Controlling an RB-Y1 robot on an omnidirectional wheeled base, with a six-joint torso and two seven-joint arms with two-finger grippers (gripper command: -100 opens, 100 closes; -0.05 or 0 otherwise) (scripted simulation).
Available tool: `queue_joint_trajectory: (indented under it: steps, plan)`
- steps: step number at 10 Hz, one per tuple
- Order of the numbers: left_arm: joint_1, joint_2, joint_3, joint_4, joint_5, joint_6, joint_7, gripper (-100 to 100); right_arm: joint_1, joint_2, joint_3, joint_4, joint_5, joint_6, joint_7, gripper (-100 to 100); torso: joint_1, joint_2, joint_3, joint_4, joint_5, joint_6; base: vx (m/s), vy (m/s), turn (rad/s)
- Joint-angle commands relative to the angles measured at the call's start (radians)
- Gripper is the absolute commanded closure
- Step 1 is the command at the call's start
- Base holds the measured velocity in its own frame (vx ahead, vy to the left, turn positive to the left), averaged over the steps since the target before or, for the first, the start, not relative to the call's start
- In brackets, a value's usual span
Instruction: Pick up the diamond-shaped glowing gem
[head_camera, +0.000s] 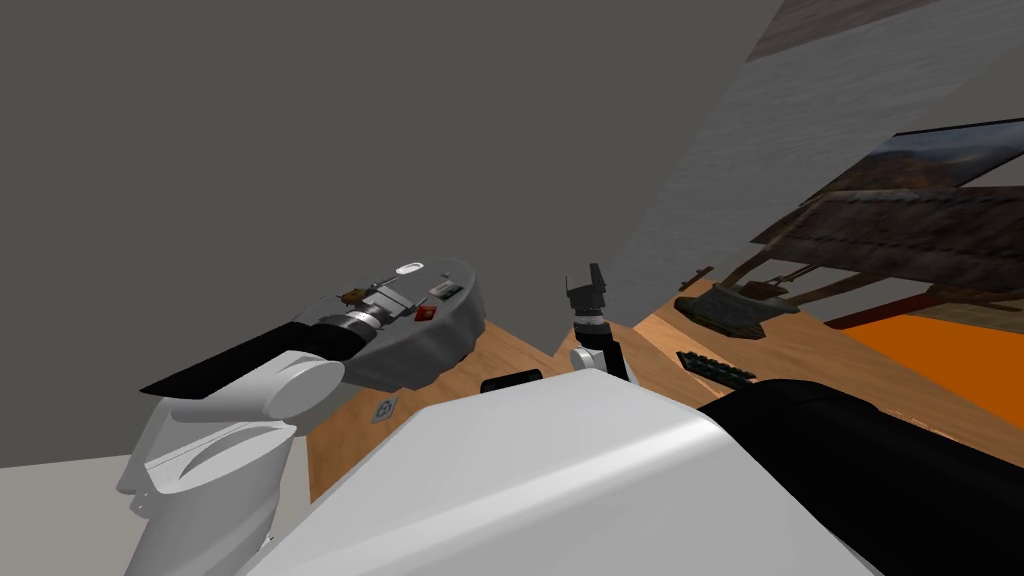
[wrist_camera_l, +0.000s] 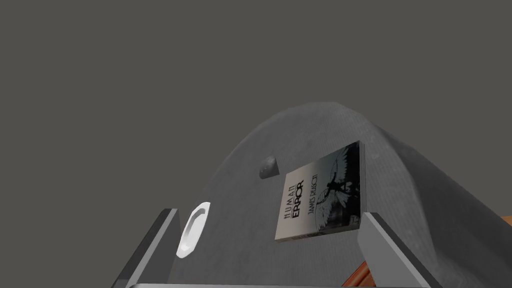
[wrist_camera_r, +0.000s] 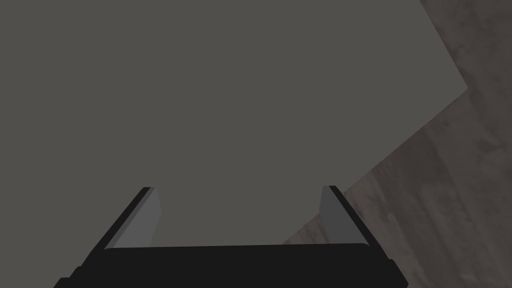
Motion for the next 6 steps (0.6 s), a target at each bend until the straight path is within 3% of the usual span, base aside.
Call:
queue_joint_trajectory:
  steps: [1,2,3,5,6]
  plan:
    - [-0.004,0.014,0.015,0.007,0.047,0.050,0.010,-100,0.000,0.000,0.000,0.000,0.000,0.000,0.000,0,0.000,0.000,0.000,0.000,0.000,0.000,0.047,0.020,0.012]
    - [-0.004,0.014,0.015,0.007,0.047,0.078,0.010,-100,0.000,0.000,0.000,0.000,0.000,0.000,0.000,0,0.000,-0.001,0.000,0.000,0.000,0.000,0.044,0.020,0.007]
    - [-0.010,0.025,0.025,0.016,0.084,0.108,0.019,-100,0.000,0.000,0.000,0.000,0.000,0.000,0.000,0,0.000,-0.001,0.000,0.000,0.000,0.000,0.057,0.022,0.008]
    - [-0.010,0.025,0.025,0.016,0.084,0.144,0.019,-100,0.000,0.000,0.000,0.000,0.000,0.000,0.000,0,0.000,-0.001,-0.001,0.000,0.000,0.000,0.028,0.017,0.001]
    - [-0.015,0.035,0.033,0.024,0.119,0.186,0.028,-100,0.000,0.000,0.000,0.000,0.000,0.000,0.000,0,0.000,0.001,0.000,0.000,0.000,0.000,0.026,0.018,0.012]
